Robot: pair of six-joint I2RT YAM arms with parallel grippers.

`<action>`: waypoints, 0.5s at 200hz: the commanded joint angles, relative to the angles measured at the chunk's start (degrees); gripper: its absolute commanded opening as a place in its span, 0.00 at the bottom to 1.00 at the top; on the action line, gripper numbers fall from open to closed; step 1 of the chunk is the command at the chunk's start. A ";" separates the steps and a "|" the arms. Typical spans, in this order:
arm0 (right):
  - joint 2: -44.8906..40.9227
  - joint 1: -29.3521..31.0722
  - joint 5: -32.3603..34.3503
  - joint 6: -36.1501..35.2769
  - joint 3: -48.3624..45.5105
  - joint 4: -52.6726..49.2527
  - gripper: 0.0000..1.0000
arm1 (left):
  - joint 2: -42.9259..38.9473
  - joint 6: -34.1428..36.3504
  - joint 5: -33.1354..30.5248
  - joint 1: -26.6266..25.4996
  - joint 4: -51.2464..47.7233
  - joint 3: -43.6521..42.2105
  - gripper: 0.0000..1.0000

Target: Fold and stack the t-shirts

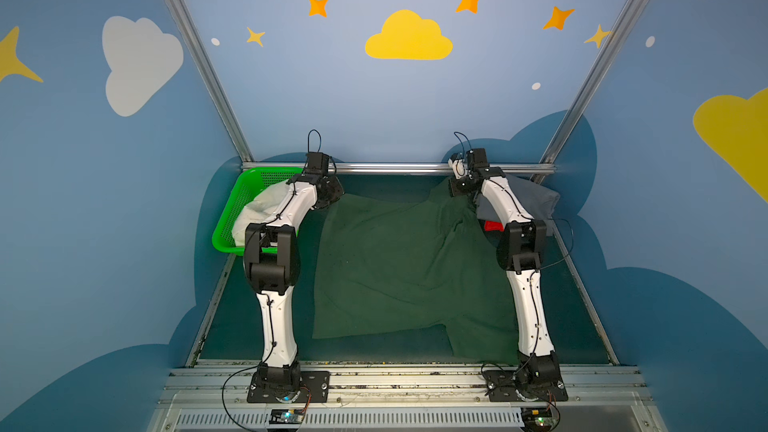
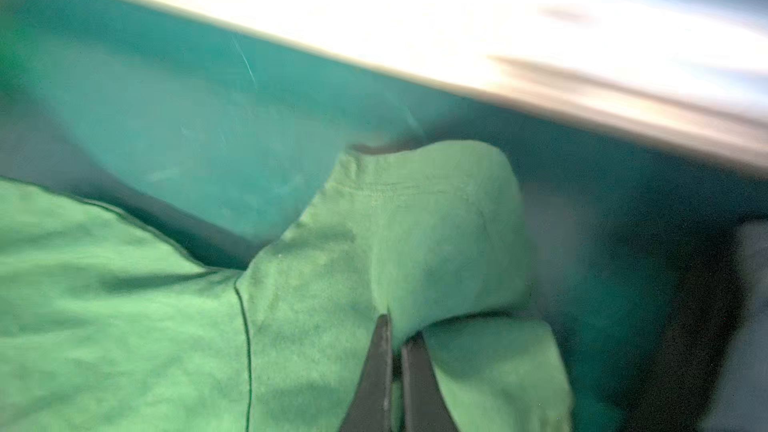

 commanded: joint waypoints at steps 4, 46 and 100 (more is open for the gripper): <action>-3.38 0.46 0.21 -1.68 1.54 2.63 0.00 | 0.67 0.92 2.14 0.76 -1.80 3.54 0.03; -10.29 1.61 3.96 -3.29 -8.46 5.73 0.00 | -2.73 0.33 6.97 0.54 1.09 -1.87 0.03; -21.54 2.15 8.51 -1.31 -28.13 13.80 0.00 | -14.66 -1.11 2.98 0.80 10.17 -21.38 0.03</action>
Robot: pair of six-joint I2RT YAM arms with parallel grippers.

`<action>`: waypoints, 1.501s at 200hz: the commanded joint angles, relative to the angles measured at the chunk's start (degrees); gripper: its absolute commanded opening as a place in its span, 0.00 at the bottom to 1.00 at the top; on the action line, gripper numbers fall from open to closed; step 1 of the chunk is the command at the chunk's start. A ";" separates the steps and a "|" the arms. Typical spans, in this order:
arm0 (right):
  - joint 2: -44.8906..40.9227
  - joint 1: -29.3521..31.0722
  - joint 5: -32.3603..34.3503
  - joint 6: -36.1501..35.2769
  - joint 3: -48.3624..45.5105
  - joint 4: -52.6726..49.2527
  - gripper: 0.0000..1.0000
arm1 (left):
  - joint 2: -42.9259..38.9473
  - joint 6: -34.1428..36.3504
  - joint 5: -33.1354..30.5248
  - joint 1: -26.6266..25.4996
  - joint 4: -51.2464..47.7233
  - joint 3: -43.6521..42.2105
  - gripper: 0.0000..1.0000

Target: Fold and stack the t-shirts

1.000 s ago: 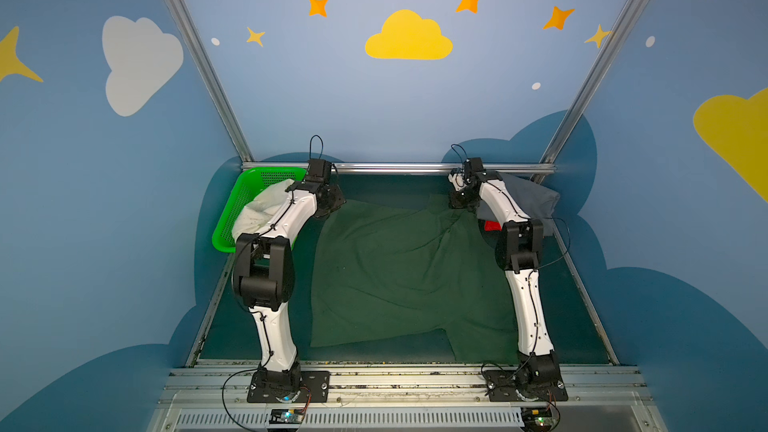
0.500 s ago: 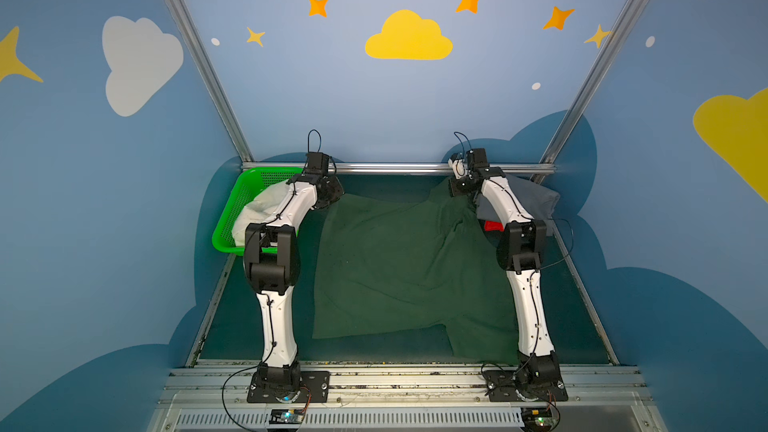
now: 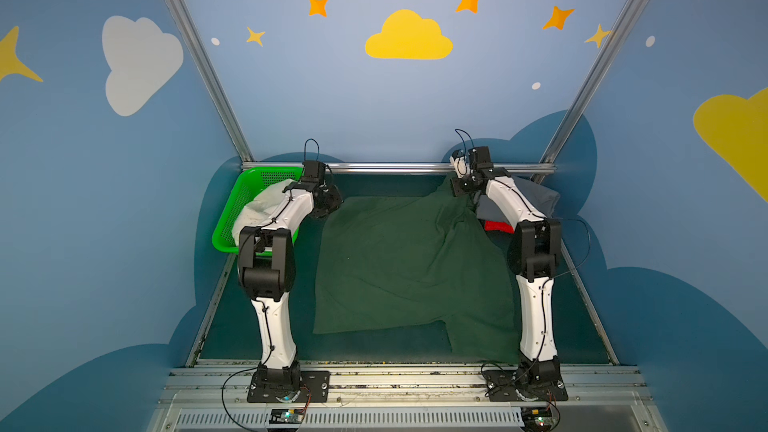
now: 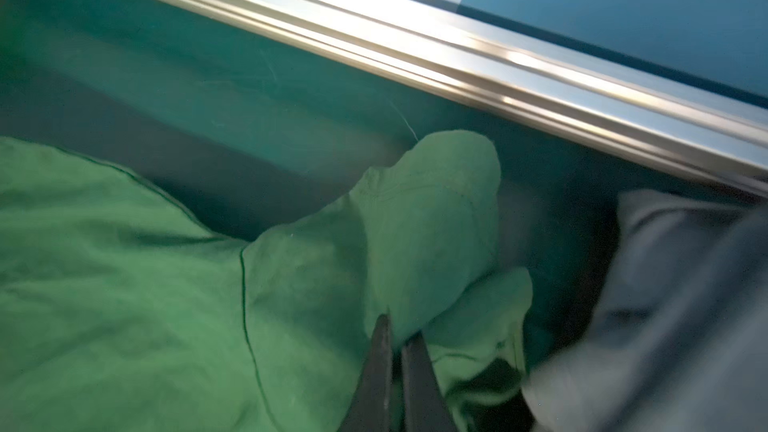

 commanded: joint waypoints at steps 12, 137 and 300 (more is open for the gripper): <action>-4.56 0.89 2.50 1.18 -6.07 6.26 0.00 | -7.84 -1.19 -1.96 0.47 6.45 -7.58 0.03; 14.36 2.77 2.63 2.36 25.04 -4.80 0.00 | 10.49 0.62 -3.36 5.19 -6.81 23.52 0.03; -8.95 3.65 11.85 8.20 -12.08 5.56 0.00 | -1.68 0.92 -6.04 4.96 6.34 -2.22 0.03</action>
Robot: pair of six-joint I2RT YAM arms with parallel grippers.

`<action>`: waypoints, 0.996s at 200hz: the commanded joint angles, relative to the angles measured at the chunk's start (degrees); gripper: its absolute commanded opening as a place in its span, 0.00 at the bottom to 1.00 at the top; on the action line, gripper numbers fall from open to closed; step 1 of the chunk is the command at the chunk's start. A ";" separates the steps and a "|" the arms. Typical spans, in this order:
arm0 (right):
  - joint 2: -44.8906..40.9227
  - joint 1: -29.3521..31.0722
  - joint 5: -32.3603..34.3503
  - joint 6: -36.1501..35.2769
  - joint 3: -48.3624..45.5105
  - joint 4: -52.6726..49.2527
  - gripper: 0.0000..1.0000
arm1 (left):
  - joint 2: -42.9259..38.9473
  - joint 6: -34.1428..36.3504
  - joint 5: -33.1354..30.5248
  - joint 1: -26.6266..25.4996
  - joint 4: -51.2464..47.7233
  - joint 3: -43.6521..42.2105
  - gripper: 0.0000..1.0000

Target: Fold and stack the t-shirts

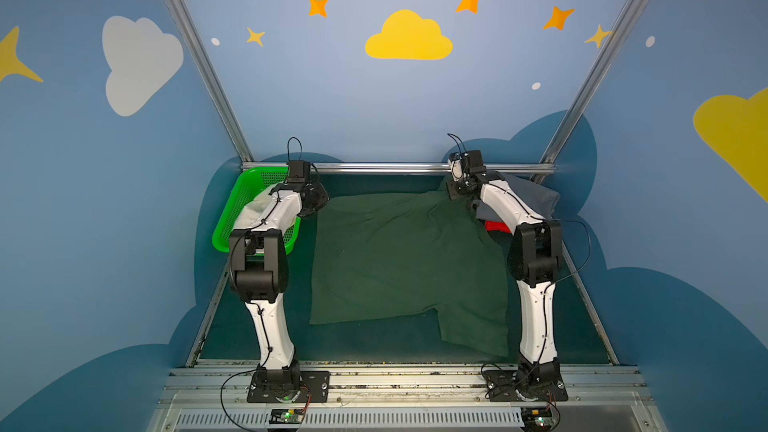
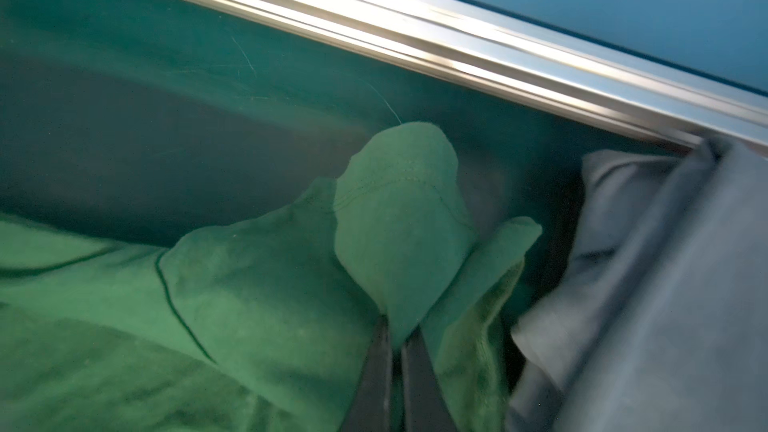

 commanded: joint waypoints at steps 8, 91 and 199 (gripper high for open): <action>-6.67 0.49 0.75 4.53 -8.47 4.82 0.00 | -2.89 0.14 -2.74 0.32 3.70 -3.37 0.03; -14.33 2.08 2.69 11.66 -25.94 9.59 0.00 | -6.68 -1.07 -5.70 0.24 8.84 -12.14 0.03; -24.32 4.80 0.48 20.55 -34.43 1.42 0.66 | -27.84 -5.84 -12.74 -5.63 16.47 -32.94 0.58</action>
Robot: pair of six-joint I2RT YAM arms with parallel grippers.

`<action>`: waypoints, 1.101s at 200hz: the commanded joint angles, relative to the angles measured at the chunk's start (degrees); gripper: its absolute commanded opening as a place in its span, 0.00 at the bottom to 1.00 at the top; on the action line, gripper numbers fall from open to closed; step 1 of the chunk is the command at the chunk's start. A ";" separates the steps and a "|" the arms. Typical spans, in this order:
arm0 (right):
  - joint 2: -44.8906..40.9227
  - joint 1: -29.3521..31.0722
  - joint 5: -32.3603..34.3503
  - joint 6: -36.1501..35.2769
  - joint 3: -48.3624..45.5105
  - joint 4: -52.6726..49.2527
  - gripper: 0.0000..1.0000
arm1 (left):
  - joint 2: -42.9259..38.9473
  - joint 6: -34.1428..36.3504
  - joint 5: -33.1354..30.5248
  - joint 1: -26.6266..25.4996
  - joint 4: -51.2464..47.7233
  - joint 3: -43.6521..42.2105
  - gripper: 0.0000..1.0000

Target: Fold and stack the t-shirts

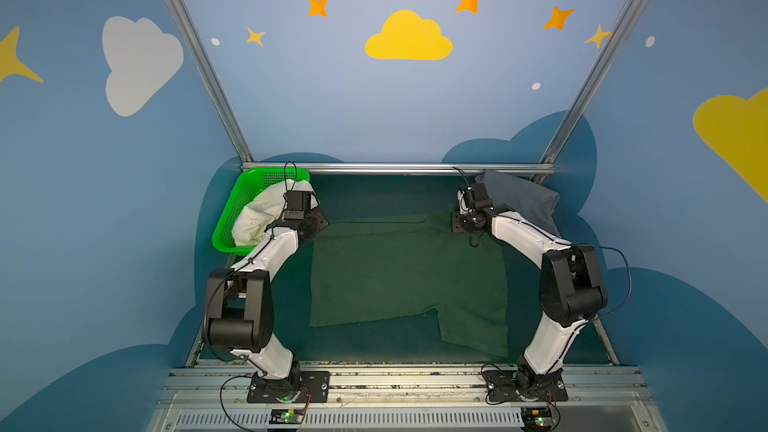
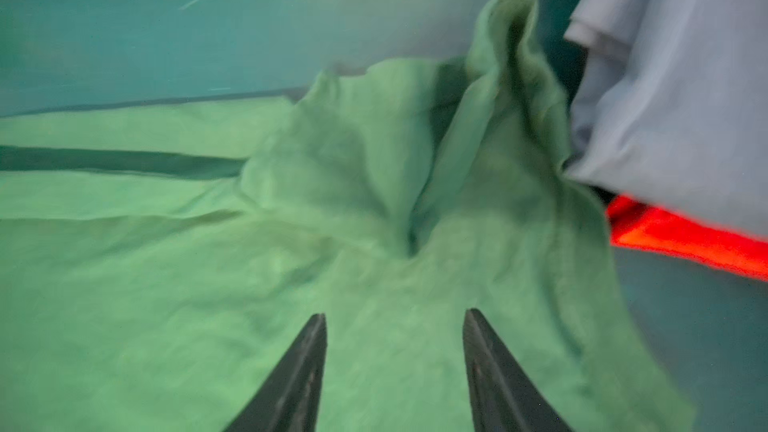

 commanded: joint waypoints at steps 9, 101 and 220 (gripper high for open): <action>1.23 0.10 -0.92 2.22 5.48 -5.78 0.70 | -2.42 -0.89 -4.05 -1.59 0.70 -1.09 0.60; 30.21 -0.47 3.38 -1.08 43.40 -23.33 0.85 | -11.47 -1.53 -1.08 -6.37 1.54 -11.11 0.94; 42.13 -0.50 3.26 -2.13 57.80 -29.67 0.81 | -20.91 -1.98 -3.08 -6.97 -0.52 -15.63 1.00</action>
